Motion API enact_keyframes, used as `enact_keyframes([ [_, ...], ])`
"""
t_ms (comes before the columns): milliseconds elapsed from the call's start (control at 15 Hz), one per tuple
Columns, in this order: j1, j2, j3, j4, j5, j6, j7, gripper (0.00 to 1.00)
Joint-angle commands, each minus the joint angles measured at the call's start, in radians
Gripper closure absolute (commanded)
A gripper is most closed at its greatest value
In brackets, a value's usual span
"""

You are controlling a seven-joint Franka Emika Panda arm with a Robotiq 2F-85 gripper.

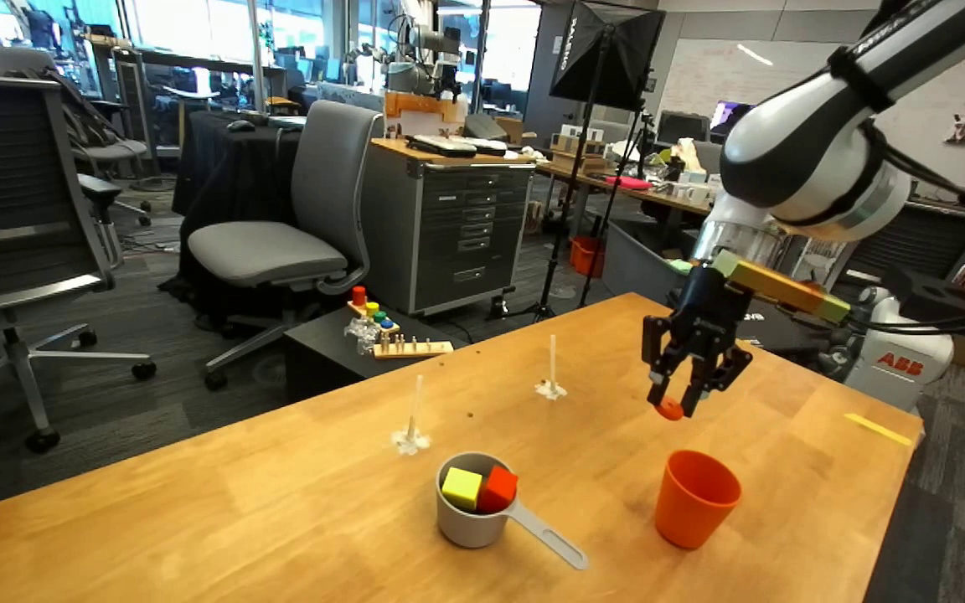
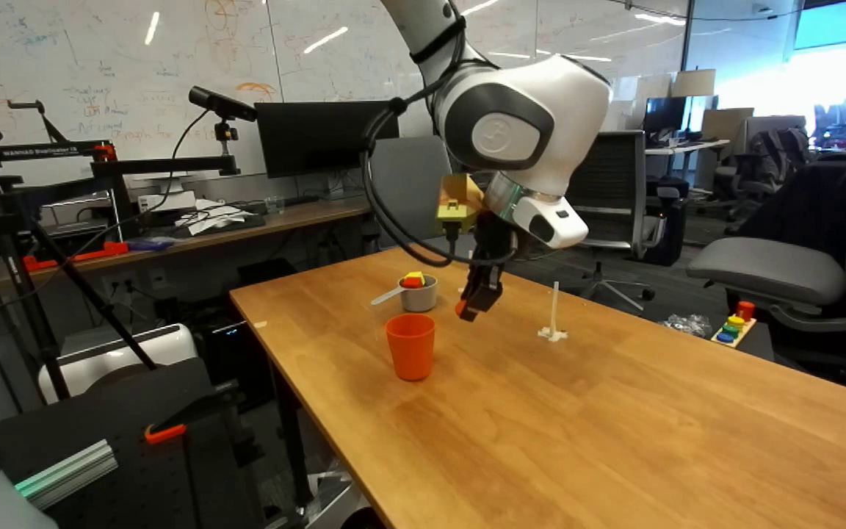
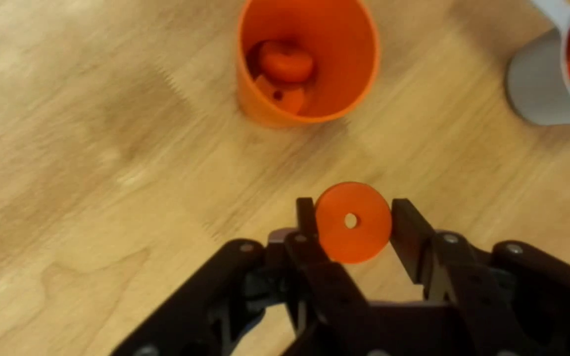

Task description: Put the three blocks in the gray cup then put the orange disks in the orange cup

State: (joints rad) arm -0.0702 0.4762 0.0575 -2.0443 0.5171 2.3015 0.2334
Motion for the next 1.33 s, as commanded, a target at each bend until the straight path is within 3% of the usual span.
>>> enact_keyframes([
  [0,-0.003,-0.120,0.052,-0.072,0.078,-0.023,-0.098,0.81],
  [400,-0.001,-0.142,0.063,-0.104,0.219,-0.130,-0.218,0.82],
  [933,0.000,-0.109,0.009,-0.159,0.228,-0.165,-0.251,0.81],
  [1000,0.001,-0.106,0.004,-0.160,0.226,-0.168,-0.246,0.33],
  [1133,0.001,-0.098,-0.005,-0.160,0.219,-0.168,-0.241,0.26],
  [1267,0.001,-0.094,-0.012,-0.158,0.216,-0.167,-0.240,0.10],
])
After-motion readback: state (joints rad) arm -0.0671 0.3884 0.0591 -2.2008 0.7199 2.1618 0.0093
